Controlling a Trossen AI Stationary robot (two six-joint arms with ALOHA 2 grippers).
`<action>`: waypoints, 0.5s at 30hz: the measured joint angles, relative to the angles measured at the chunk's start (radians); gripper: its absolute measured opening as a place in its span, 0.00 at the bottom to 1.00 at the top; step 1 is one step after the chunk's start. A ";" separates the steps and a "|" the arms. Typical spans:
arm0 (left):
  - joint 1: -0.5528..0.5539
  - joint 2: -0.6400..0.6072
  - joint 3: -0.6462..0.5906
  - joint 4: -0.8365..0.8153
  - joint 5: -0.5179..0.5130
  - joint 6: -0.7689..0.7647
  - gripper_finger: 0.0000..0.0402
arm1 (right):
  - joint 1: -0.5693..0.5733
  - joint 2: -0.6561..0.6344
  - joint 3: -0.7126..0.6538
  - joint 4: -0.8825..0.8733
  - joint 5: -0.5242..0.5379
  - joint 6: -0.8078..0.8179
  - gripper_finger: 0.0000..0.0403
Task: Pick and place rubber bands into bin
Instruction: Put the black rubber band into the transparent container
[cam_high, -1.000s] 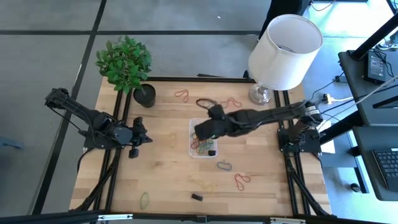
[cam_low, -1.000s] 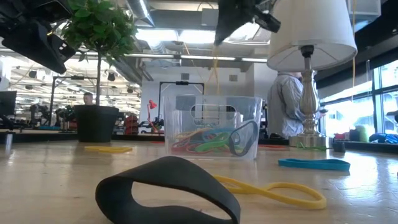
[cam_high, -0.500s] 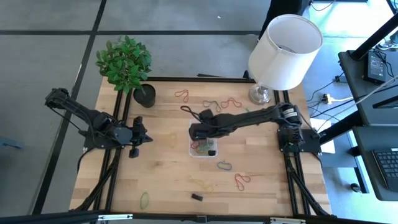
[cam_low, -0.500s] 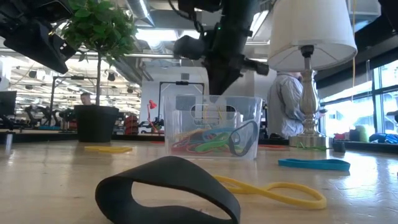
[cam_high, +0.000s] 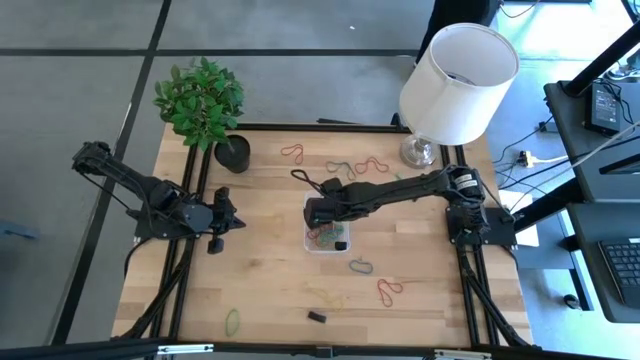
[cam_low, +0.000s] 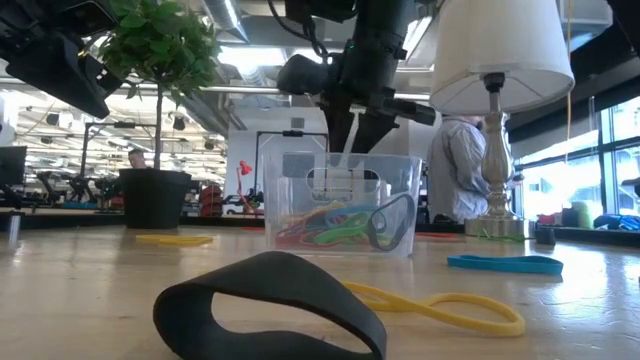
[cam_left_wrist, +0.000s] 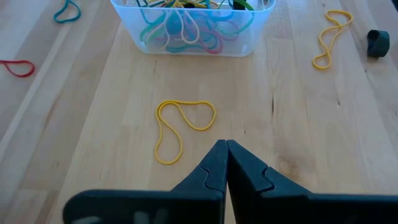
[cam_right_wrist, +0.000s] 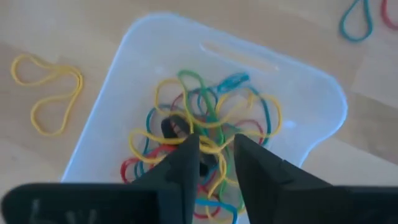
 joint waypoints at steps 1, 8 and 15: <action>0.000 0.000 0.000 0.000 0.000 0.000 0.01 | 0.000 0.000 0.000 -0.007 -0.013 0.000 0.28; 0.000 0.000 0.000 0.002 0.025 -0.011 0.01 | 0.005 -0.068 0.000 -0.143 -0.016 -0.047 0.31; 0.000 0.000 0.000 0.002 0.026 -0.045 0.01 | 0.005 -0.118 0.000 -0.427 0.061 0.023 0.27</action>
